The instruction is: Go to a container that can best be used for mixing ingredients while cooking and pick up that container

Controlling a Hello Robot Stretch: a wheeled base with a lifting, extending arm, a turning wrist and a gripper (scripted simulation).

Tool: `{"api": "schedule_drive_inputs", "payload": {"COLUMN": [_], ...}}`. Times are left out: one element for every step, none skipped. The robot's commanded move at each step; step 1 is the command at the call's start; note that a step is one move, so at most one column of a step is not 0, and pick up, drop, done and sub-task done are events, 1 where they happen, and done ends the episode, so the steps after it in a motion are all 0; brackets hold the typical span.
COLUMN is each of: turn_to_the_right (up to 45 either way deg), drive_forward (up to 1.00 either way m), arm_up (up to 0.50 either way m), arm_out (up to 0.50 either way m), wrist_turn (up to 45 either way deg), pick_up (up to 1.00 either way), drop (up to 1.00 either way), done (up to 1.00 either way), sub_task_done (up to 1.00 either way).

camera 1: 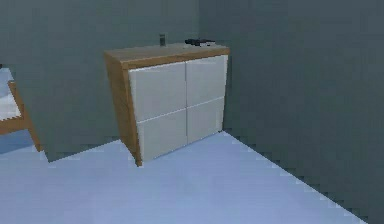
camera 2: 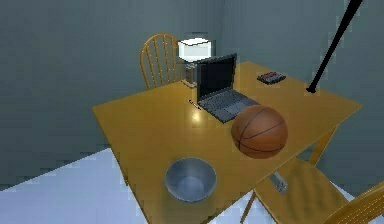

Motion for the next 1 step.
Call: {"api": "schedule_drive_inputs", "payload": {"turn_to_the_right": [0.0], "drive_forward": [0.00], "arm_up": [0.50], "arm_out": [0.00], "wrist_turn": [0.0], "pick_up": [0.00], "drop": [0.00], "done": [0.00], "sub_task_done": [0.00]}}
